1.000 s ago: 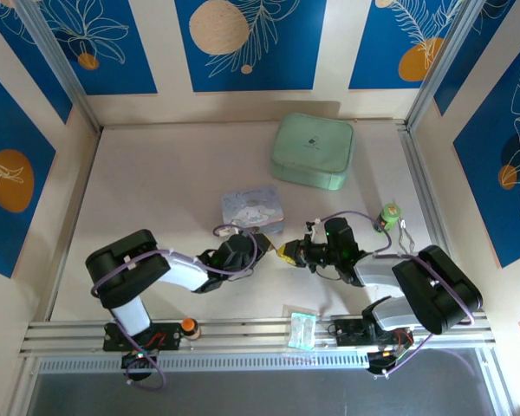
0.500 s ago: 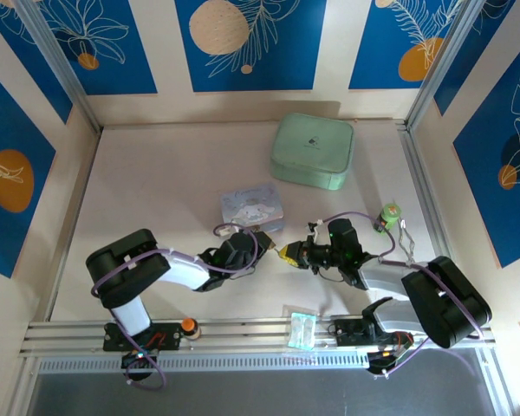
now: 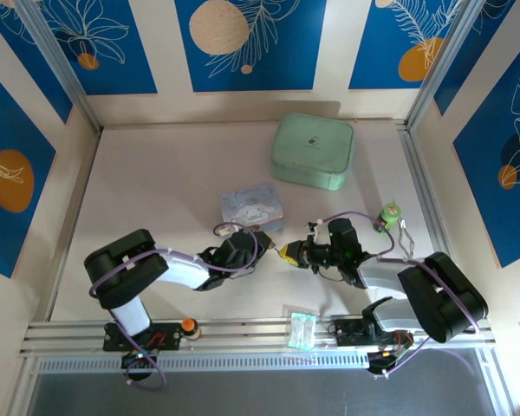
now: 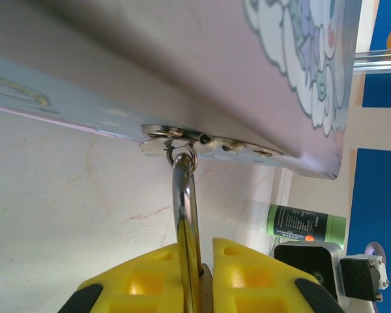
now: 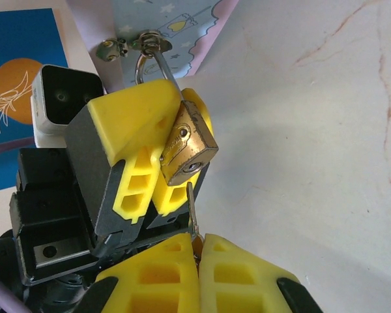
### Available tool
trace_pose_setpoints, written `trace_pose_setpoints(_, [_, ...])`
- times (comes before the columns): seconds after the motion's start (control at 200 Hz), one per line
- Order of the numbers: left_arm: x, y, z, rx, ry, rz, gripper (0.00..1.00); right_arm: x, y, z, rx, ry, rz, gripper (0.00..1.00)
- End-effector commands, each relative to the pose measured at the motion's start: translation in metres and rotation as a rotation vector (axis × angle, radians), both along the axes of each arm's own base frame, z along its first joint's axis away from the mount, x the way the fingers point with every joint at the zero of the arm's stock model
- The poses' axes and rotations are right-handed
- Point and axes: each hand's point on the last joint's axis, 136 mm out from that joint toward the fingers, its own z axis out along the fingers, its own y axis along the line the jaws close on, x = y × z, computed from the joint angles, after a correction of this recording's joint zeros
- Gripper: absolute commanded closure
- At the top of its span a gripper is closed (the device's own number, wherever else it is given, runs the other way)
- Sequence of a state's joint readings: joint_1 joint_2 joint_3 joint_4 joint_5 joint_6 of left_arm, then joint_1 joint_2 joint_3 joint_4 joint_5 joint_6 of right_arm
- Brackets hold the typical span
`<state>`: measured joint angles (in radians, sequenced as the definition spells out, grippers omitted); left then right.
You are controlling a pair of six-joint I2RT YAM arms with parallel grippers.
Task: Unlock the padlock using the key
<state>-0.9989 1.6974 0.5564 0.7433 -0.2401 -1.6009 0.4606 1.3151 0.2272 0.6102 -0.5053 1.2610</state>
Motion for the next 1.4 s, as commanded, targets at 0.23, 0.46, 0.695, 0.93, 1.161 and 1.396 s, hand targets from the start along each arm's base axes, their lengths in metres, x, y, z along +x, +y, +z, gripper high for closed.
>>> trace_pose_setpoints(0.23, [-0.008,0.000,-0.012,-0.019,0.108,0.001,1.00,0.009,0.010,0.008,0.031,-0.040,0.026,0.98])
trace_pose_setpoints(0.46, [-0.009,-0.003,-0.010,-0.033,0.112,-0.011,1.00,0.016,0.014,0.009,0.049,-0.059,0.023,0.98])
trace_pose_setpoints(0.695, [-0.011,-0.005,-0.006,-0.049,0.112,-0.023,1.00,0.020,0.014,0.000,0.045,-0.053,0.025,0.98])
trace_pose_setpoints(0.93, [-0.013,-0.009,0.001,-0.079,0.111,-0.043,1.00,0.032,0.014,-0.007,0.101,-0.040,0.022,0.98])
trace_pose_setpoints(1.161, [-0.014,-0.012,0.002,-0.073,0.108,-0.066,1.00,0.039,0.015,-0.010,0.120,-0.050,0.017,0.99])
trace_pose_setpoints(1.396, [-0.017,-0.016,0.006,-0.074,0.089,-0.098,1.00,0.046,0.016,-0.002,0.149,-0.068,0.013,0.99])
